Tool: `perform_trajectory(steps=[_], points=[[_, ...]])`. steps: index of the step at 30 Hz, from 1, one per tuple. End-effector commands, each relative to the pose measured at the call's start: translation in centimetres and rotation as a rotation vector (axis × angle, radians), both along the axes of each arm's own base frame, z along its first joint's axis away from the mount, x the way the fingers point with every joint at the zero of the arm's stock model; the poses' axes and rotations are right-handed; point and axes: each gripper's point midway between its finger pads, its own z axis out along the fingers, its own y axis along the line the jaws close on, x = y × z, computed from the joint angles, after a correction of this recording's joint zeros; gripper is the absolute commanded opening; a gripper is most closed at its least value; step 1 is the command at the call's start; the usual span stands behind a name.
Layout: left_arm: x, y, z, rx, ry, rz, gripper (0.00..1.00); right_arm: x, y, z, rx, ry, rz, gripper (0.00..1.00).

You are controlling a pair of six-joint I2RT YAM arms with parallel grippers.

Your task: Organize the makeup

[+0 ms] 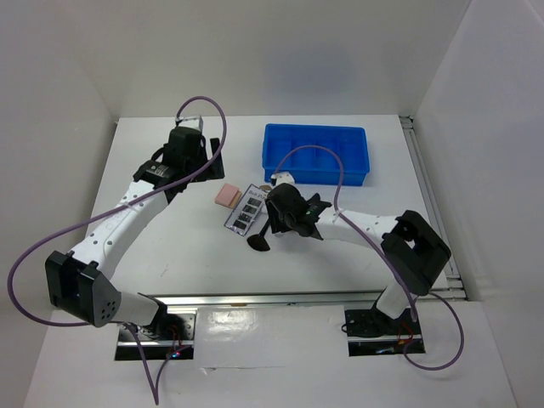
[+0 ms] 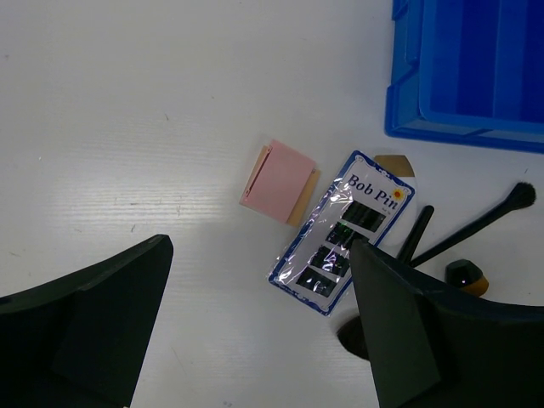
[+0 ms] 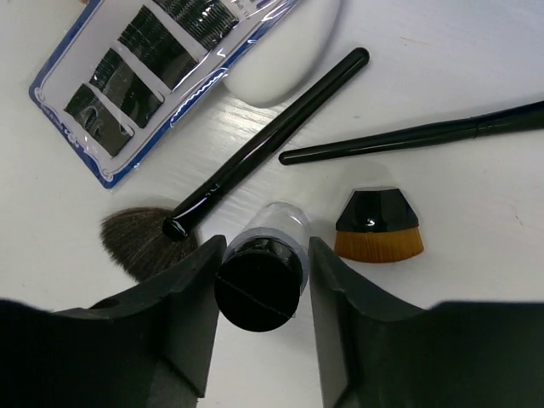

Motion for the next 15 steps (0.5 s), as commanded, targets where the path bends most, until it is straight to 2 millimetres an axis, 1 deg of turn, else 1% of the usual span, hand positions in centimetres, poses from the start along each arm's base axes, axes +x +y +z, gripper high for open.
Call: perform_trajectory(steps=[1,2,3,4,5,6,8,9,10,11,12,13,15], points=[[0.1,-0.1,1.0,-0.016,-0.036,0.002,1.00,1.2,1.3,2.1,0.037,-0.066,-0.018,0.47],[0.1,-0.1,1.0,-0.016,-0.036,0.002,1.00,1.3,1.1,2.1,0.033,-0.071,-0.024,0.36],[0.1,-0.1,1.0,-0.016,-0.036,0.002,1.00,1.4,1.2,2.8,0.040,-0.077,-0.024,0.32],[0.1,-0.1,1.0,-0.016,-0.036,0.002,1.00,1.7,1.4,4.0,0.055,-0.099,-0.031,0.28],[0.0,-0.3,1.0,-0.021,-0.034,-0.006,1.00,1.7,1.4,4.7,0.060,-0.103,-0.031,0.27],[0.0,-0.3,1.0,-0.021,-0.034,-0.006,1.00,1.9,1.3,5.4,0.063,-0.116,-0.039,0.26],[0.0,-0.4,1.0,-0.027,-0.032,-0.014,1.00,2.6,1.3,8.1,0.073,-0.160,-0.056,0.26],[-0.1,-0.6,1.0,-0.034,-0.029,-0.024,1.00,3.2,0.8,8.7,0.060,-0.174,-0.071,0.26],[0.2,-0.7,1.0,-0.034,-0.029,-0.024,1.00,3.8,0.5,10.6,0.065,-0.198,-0.082,0.26],[0.1,-0.9,1.0,-0.039,-0.027,-0.031,1.00,4.6,0.0,11.4,0.067,-0.212,-0.107,0.26],[0.1,-0.9,1.0,-0.039,-0.027,-0.032,1.00,5.9,-1.1,12.3,0.059,-0.235,-0.129,0.26],[0.2,-1.1,1.4,-0.048,-0.033,-0.040,1.00,7.0,-1.6,14.1,0.073,-0.262,-0.147,0.26],[0.2,-1.3,1.4,-0.053,-0.031,-0.048,1.00,8.9,-3.3,15.1,0.049,-0.279,-0.194,0.26]])
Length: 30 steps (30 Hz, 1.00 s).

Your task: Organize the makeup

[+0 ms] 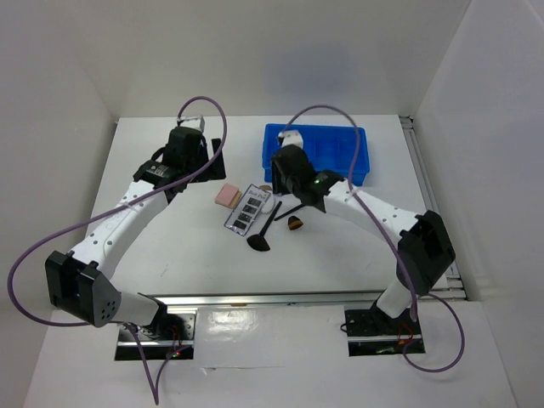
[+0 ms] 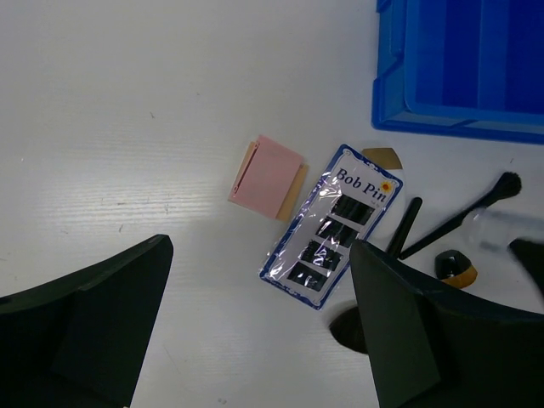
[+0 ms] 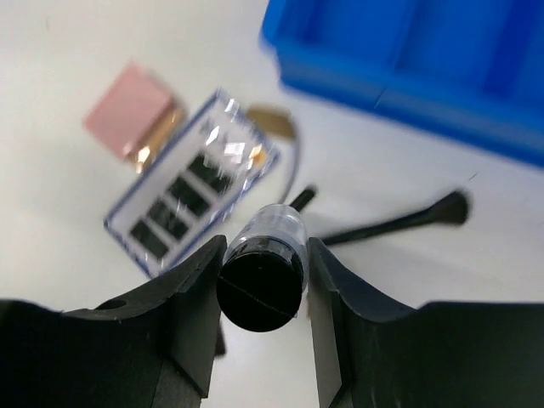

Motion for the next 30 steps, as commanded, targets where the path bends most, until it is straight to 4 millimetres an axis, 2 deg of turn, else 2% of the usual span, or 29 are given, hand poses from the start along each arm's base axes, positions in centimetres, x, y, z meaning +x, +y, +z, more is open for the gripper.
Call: perform_trajectory(steps=[1,3,4,6,7,8,9,10,12,13,14,15,16,17,18,19,21,22,23,26,30], points=[[0.3,-1.0,1.8,-0.044,-0.044,-0.031,1.00,5.5,-4.9,7.8,0.016,-0.161,-0.151,0.26],[0.2,-0.9,1.6,-0.041,-0.035,-0.031,1.00,7.5,-6.8,7.8,0.000,-0.151,-0.199,0.26],[0.2,-0.9,2.0,-0.042,-0.038,-0.031,1.00,9.4,-9.3,9.0,0.006,-0.163,-0.250,0.26],[0.1,-0.7,1.8,-0.033,-0.032,-0.023,1.00,11.5,-11.2,8.5,0.013,-0.147,-0.288,0.26],[0.3,-0.7,1.9,-0.026,-0.032,-0.028,1.00,12.7,-13.5,8.4,0.018,-0.145,-0.335,0.26],[0.3,-0.7,1.9,-0.026,-0.032,-0.028,1.00,13.7,-14.4,9.2,0.030,-0.151,-0.351,0.26],[0.6,-0.8,2.0,-0.026,-0.034,-0.028,1.00,14.8,-15.2,7.9,0.020,-0.121,-0.366,0.26],[0.6,-0.8,2.0,-0.026,-0.034,-0.028,1.00,15.7,-17.1,7.4,0.017,-0.108,-0.402,0.26],[0.8,-0.9,2.0,-0.026,-0.034,-0.028,1.00,17.6,-18.5,6.5,0.005,-0.076,-0.433,0.26],[1.0,-1.2,2.0,-0.033,-0.030,-0.038,1.00,18.3,-20.0,6.3,-0.010,-0.067,-0.456,0.26],[1.2,-1.3,1.5,-0.028,-0.017,-0.038,1.00,18.9,-20.7,5.8,-0.024,-0.055,-0.464,0.26],[1.4,-1.4,1.6,-0.029,-0.020,-0.038,1.00,19.4,-21.1,6.6,-0.025,-0.054,-0.475,0.26],[1.5,-1.4,1.3,-0.026,-0.011,-0.037,1.00,20.2,-21.6,4.5,-0.039,-0.009,-0.480,0.26],[1.7,-1.5,0.9,-0.020,0.003,-0.037,1.00,20.7,-22.5,4.0,-0.045,0.008,-0.485,0.26],[1.8,-1.3,0.6,-0.010,0.009,-0.028,1.00,21.1,-22.4,4.6,-0.046,0.011,-0.485,0.26],[2.0,-1.4,1.0,-0.014,-0.001,-0.028,1.00,21.6,-22.9,2.6,-0.057,0.053,-0.491,0.26],[2.4,-1.6,0.5,-0.009,0.013,-0.028,1.00,22.1,-23.5,2.2,-0.075,0.075,-0.493,0.26],[2.4,-1.6,0.5,-0.009,0.013,-0.028,1.00,22.3,-23.7,0.7,-0.093,0.104,-0.499,0.26],[2.6,-1.6,0.0,-0.004,0.025,-0.027,1.00,22.5,-24.2,0.6,-0.100,0.103,-0.501,0.26],[3.1,-1.8,0.1,-0.005,0.024,-0.027,1.00,22.4,-25.3,-0.4,-0.103,0.132,-0.514,0.26],[3.2,-2.2,-0.5,-0.009,0.045,-0.042,1.00,21.9,-25.4,-2.3,-0.099,0.195,-0.499,0.27]])
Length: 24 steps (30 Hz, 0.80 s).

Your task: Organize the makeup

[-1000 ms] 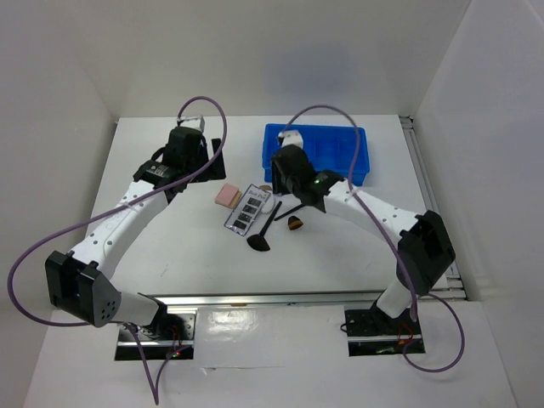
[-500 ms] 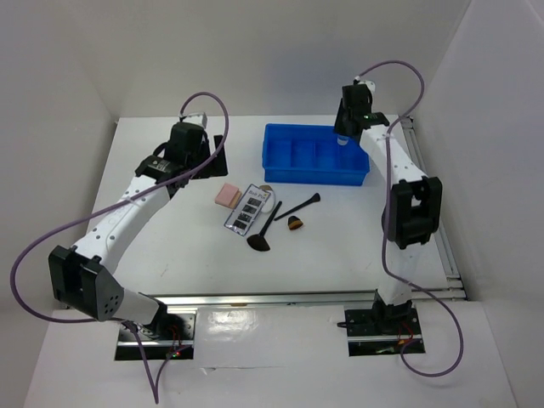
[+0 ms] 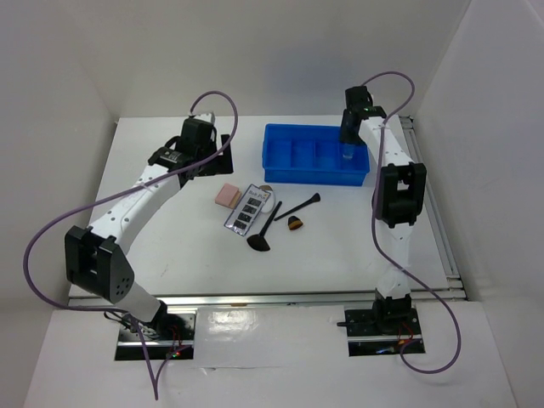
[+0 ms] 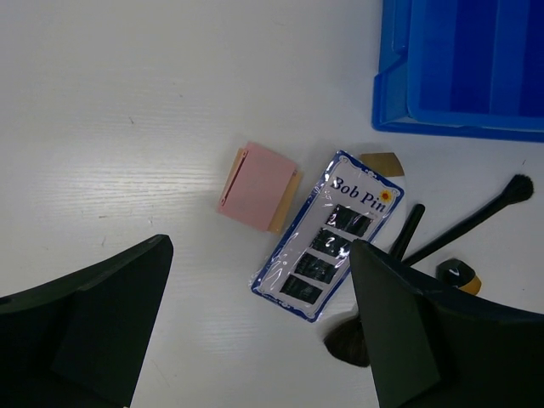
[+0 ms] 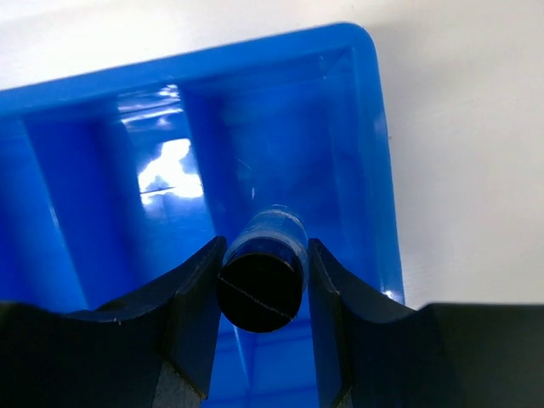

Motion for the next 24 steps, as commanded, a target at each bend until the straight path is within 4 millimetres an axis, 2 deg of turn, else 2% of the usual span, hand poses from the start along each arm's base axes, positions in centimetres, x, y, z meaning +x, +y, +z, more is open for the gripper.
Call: perform_trajectory(steps=[1,3,5,6,7,8,12,14,15,17,18,20,21,22,23,24], points=[[0.9,-0.8,1.5,-0.021,-0.032,-0.019,1.00,0.1,-0.6,0.8,0.011,0.009,0.009,0.29],[0.8,-1.0,1.5,-0.028,-0.030,-0.027,1.00,-0.1,-1.1,0.7,0.010,0.020,0.000,0.34],[0.8,-1.0,1.5,-0.028,-0.030,-0.027,1.00,-0.1,-0.9,0.6,0.021,0.021,0.009,0.33],[1.0,-1.0,1.9,-0.031,-0.038,-0.027,1.00,0.0,-0.7,0.9,0.029,0.007,0.015,0.27],[1.0,-1.0,1.9,-0.031,-0.039,-0.027,1.00,0.0,-0.7,1.2,0.030,-0.004,0.015,0.12],[1.0,-1.0,1.9,-0.031,-0.039,-0.027,1.00,0.0,-0.7,2.0,0.031,-0.018,0.015,0.10],[1.0,-1.0,1.9,-0.031,-0.039,-0.027,1.00,-0.7,-0.8,2.8,0.022,-0.001,0.024,0.11],[0.9,-1.2,1.9,-0.037,-0.036,-0.034,1.00,-1.1,-0.6,4.1,0.025,0.006,0.041,0.12],[0.8,-1.1,1.7,-0.034,-0.028,-0.034,1.00,-1.2,-1.0,3.3,0.026,0.033,0.048,0.12],[0.8,-1.1,1.7,-0.033,-0.028,-0.034,1.00,-1.5,-0.9,3.5,0.027,0.061,0.061,0.12],[0.9,-1.1,2.1,-0.037,-0.036,-0.034,1.00,-1.5,-0.7,2.3,0.035,0.089,0.068,0.12],[0.9,-1.1,2.1,-0.037,-0.036,-0.034,1.00,-1.2,-0.6,2.0,0.035,0.094,0.068,0.12],[1.0,-1.1,1.7,-0.027,-0.029,-0.040,1.00,-1.0,-0.6,1.3,0.035,0.104,0.068,0.14],[0.8,-1.1,1.5,-0.023,-0.020,-0.040,1.00,-0.9,-0.4,1.2,0.047,0.108,0.076,0.30],[0.8,-1.1,1.5,-0.023,-0.020,-0.040,1.00,-0.6,-0.1,1.1,0.057,0.104,0.084,0.57],[1.0,-1.1,1.9,-0.027,-0.029,-0.040,1.00,0.1,-0.3,1.2,0.073,0.085,0.076,0.71]])
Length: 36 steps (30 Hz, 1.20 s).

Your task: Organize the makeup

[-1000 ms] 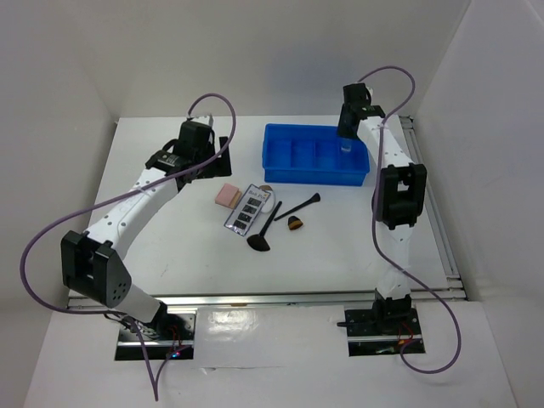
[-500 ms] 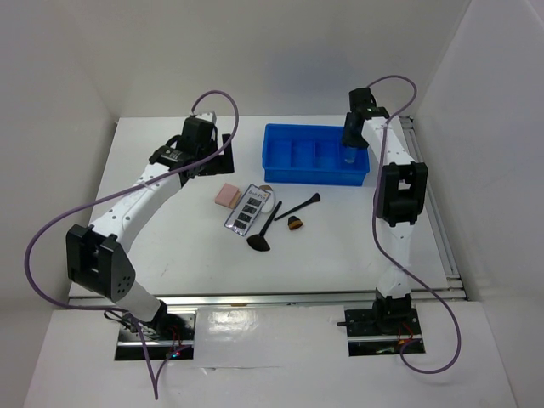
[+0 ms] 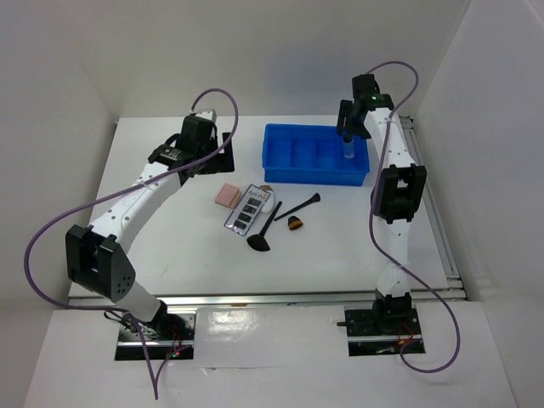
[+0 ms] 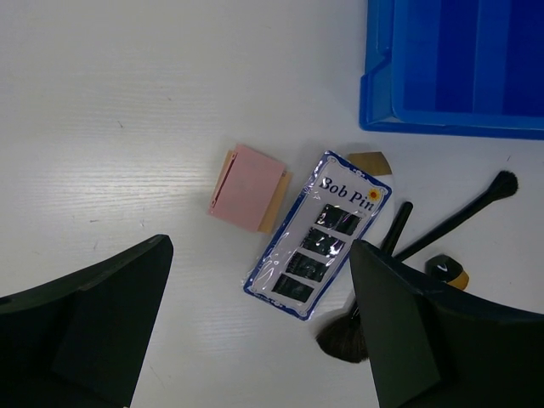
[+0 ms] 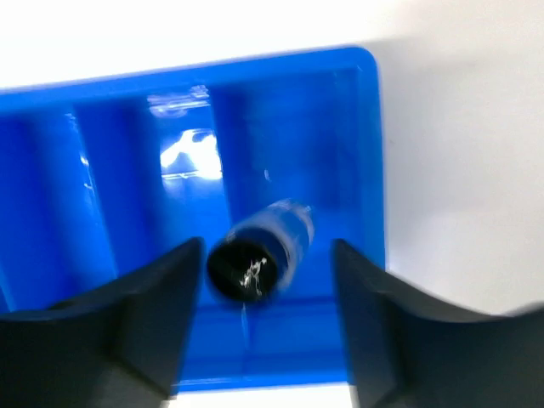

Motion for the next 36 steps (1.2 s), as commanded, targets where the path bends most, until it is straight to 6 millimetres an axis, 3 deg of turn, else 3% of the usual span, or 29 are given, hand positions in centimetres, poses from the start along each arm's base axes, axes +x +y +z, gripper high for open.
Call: perform_trajectory(steps=[1,2,3,5,7,9,10,12,13,14,18,19,22,25,28,29,30,31,32,34,36], points=[[0.7,-0.5,1.5,-0.010,-0.033,-0.019,1.00,0.6,0.0,-1.2,0.035,0.032,0.019,0.77],[0.5,-0.5,1.3,-0.007,-0.024,-0.019,1.00,0.9,0.1,-0.6,0.043,0.013,0.010,0.88],[0.5,-0.5,1.3,-0.006,-0.024,-0.019,1.00,1.0,0.1,-0.1,0.044,0.001,0.010,0.92],[0.6,-0.5,1.0,-0.003,-0.015,-0.019,1.00,1.4,0.2,0.7,0.058,-0.036,-0.005,0.97],[0.6,-0.5,1.0,-0.003,-0.015,-0.019,1.00,1.4,0.4,2.8,0.050,-0.108,-0.017,0.95],[0.5,-0.9,1.0,-0.003,-0.015,-0.028,1.00,1.4,0.7,3.2,0.040,-0.152,-0.018,0.88],[0.5,-0.9,1.0,-0.003,-0.015,-0.028,1.00,1.0,0.7,5.6,0.051,-0.204,-0.024,0.79],[0.5,-0.9,1.0,-0.003,-0.015,-0.028,1.00,0.8,1.3,5.9,0.049,-0.235,-0.016,0.71],[0.4,-1.2,1.0,-0.003,-0.015,-0.037,1.00,0.5,1.5,7.2,0.058,-0.260,-0.009,0.65],[0.3,-1.3,1.0,-0.003,-0.015,-0.038,1.00,0.4,1.5,7.2,0.059,-0.261,-0.009,0.54],[0.0,-1.6,0.8,0.000,-0.007,-0.047,1.00,-0.3,4.3,8.4,0.074,-0.278,0.045,0.28],[0.1,-1.4,0.8,0.006,-0.009,-0.040,1.00,-0.7,4.8,7.6,0.067,-0.261,0.062,0.24],[0.2,-1.2,0.8,0.012,-0.012,-0.032,1.00,-2.2,7.9,8.5,0.099,-0.269,0.146,0.13],[-0.2,-0.9,0.4,0.016,-0.002,-0.019,1.00,-5.3,13.3,8.7,0.184,-0.277,0.307,0.15],[-0.1,-0.1,0.4,0.032,-0.013,0.033,1.00,-10.1,18.4,7.3,0.259,-0.242,0.429,0.28],[-0.4,0.2,0.7,0.031,-0.014,0.051,1.00,-12.0,19.3,4.9,0.274,-0.183,0.455,0.39],[-0.3,0.5,0.7,0.041,-0.018,0.062,1.00,-13.3,20.2,4.7,0.285,-0.169,0.467,0.62],[-0.5,1.1,0.3,0.051,-0.006,0.102,1.00,-15.0,22.1,4.0,0.307,-0.144,0.492,0.66],[-0.6,1.3,0.7,0.054,-0.019,0.112,1.00,-16.6,22.8,1.6,0.310,-0.085,0.508,0.68],[-0.8,1.6,0.6,0.043,-0.019,0.140,0.98,-18.4,25.2,0.9,0.324,-0.084,0.550,0.71],[-1.1,1.6,0.1,0.041,-0.002,0.148,0.96,-19.2,26.5,-1.1,0.317,-0.034,0.567,0.74]])
